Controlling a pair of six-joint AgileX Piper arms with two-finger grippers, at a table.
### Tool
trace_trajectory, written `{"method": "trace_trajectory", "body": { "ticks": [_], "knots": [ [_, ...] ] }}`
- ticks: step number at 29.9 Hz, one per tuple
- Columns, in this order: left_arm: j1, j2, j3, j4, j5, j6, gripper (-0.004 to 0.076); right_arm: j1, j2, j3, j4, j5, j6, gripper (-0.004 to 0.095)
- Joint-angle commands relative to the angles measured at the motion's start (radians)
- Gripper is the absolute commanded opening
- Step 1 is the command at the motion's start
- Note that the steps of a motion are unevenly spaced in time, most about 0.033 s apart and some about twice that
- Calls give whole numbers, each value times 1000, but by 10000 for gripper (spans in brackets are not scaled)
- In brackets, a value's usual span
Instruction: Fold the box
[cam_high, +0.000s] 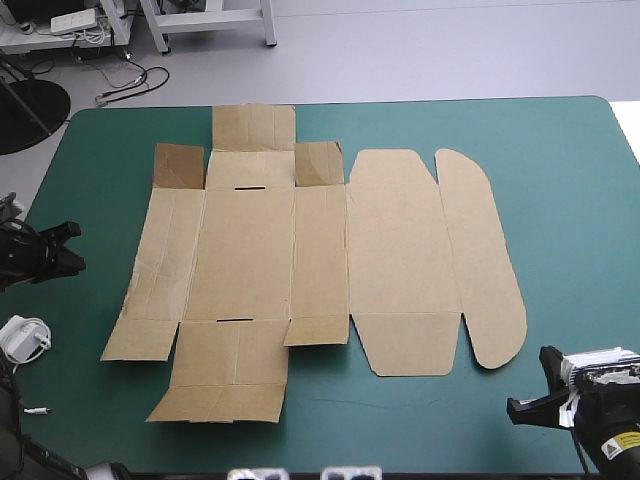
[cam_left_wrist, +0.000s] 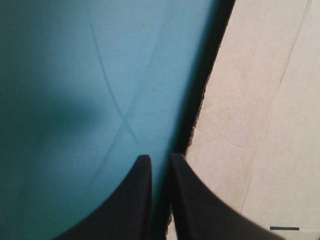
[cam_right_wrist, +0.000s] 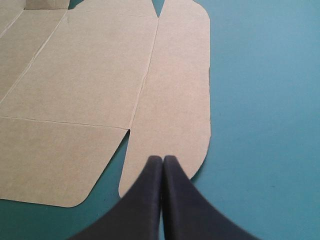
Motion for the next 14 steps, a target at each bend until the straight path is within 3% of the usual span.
{"method": "trace_trajectory", "body": {
  "ticks": [1, 5, 7, 14],
  "knots": [
    [0, -40, -28, -42, 76, 8, 234, 1, 14, -35, 4, -69, 3, -19],
    [-33, -31, -28, -23, 76, 24, 493, 1, 14, -27, 4, -89, 17, -19],
    [-56, -20, -22, -32, 71, 24, 563, 1, 14, -27, 2, -91, 22, -19],
    [-143, 50, 14, -35, 62, 104, 540, 1, 18, -27, 0, -91, 26, -19]
  ]
}}
